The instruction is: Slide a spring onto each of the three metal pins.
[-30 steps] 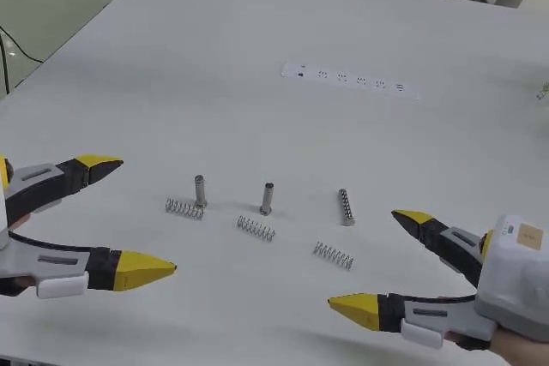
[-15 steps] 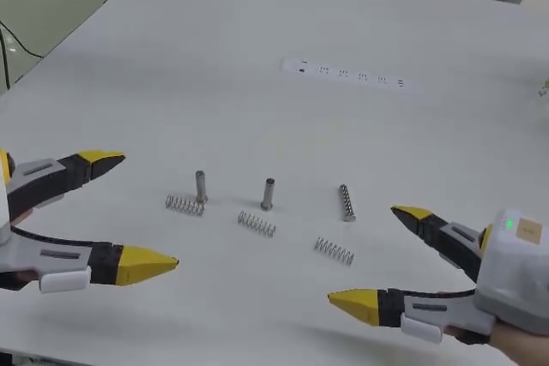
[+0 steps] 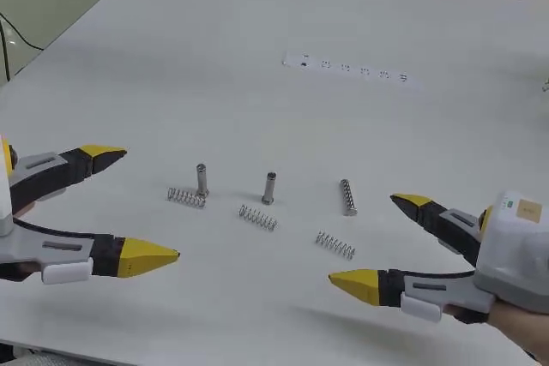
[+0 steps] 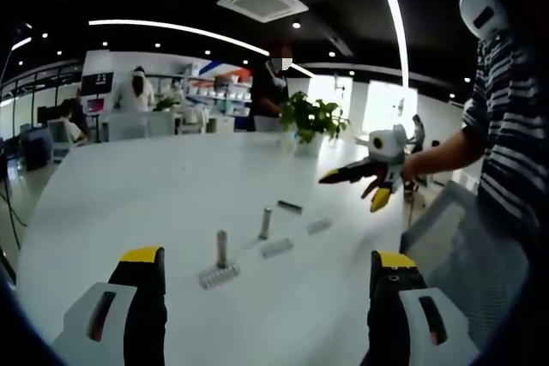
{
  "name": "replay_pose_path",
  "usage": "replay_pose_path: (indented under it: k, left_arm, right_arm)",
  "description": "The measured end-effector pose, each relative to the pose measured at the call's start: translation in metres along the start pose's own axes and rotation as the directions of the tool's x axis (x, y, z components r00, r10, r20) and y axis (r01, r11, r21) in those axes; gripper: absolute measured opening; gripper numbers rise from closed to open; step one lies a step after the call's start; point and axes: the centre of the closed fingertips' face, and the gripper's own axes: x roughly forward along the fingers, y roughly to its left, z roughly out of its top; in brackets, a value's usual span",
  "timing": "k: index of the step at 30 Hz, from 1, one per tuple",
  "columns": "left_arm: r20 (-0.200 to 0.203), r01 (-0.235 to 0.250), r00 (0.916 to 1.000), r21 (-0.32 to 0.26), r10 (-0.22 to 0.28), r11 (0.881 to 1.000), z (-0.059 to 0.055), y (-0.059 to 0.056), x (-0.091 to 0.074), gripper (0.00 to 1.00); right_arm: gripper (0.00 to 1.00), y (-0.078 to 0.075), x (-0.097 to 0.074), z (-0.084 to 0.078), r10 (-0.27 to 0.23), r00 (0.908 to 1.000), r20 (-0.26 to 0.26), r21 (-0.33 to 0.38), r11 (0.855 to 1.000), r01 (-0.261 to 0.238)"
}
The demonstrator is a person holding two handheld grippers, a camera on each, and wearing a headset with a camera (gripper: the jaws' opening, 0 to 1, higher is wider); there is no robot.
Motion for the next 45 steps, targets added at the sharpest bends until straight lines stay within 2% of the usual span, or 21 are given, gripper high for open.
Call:
replay_pose_path:
  k: [15, 19, 23, 26, 30, 36, 39, 40, 45]
  left_arm:
    - [0.001, -0.009, 1.0000, -0.009, 0.009, 1.000, -0.002, 0.001, -0.005, 0.96]
    - [0.000, -0.008, 1.0000, -0.009, 0.008, 1.000, -0.002, 0.001, -0.005, 0.96]
    - [0.007, -0.008, 0.9999, -0.006, 0.008, 1.000, -0.001, 0.002, -0.005, 0.96]
    - [-0.002, -0.005, 1.0000, 0.002, 0.006, 1.000, -0.002, 0.003, -0.006, 0.96]
    - [-0.009, -0.007, 0.9999, 0.009, 0.007, 1.000, -0.002, 0.005, -0.006, 0.96]
    - [-0.009, -0.004, 0.9999, 0.006, 0.004, 1.000, -0.002, 0.005, -0.006, 0.96]
    - [-0.013, -0.005, 0.9999, 0.006, 0.005, 1.000, -0.003, 0.006, -0.006, 0.95]
    - [-0.016, -0.004, 0.9999, 0.004, 0.004, 1.000, -0.004, 0.006, -0.006, 0.95]
    - [-0.014, -0.006, 0.9999, 0.002, 0.006, 1.000, -0.003, 0.006, -0.008, 0.95]
  right_arm:
    - [0.83, -0.027, 0.010, 0.022, -0.024, 0.9996, 0.013, 0.091, 0.996, 0.023]
    - [0.79, -0.037, 0.014, 0.021, -0.055, 0.9984, -0.015, 0.112, 0.992, 0.056]
    - [0.77, -0.043, 0.016, 0.020, -0.069, 0.9973, -0.027, 0.134, 0.988, 0.072]
    - [0.75, -0.046, 0.019, 0.019, -0.077, 0.9957, -0.052, 0.154, 0.985, 0.084]
    - [0.66, -0.052, 0.023, 0.017, -0.083, 0.9916, -0.100, 0.167, 0.981, 0.099]
    - [0.60, -0.058, 0.032, 0.022, -0.089, 0.9906, -0.104, 0.210, 0.972, 0.109]
    - [0.54, -0.062, 0.036, 0.020, -0.100, 0.9856, -0.136, 0.214, 0.968, 0.128]
    - [0.52, -0.064, 0.038, 0.017, -0.101, 0.9818, -0.160, 0.223, 0.965, 0.136]
    - [0.45, -0.072, 0.044, 0.014, -0.123, 0.9748, -0.186, 0.261, 0.950, 0.170]
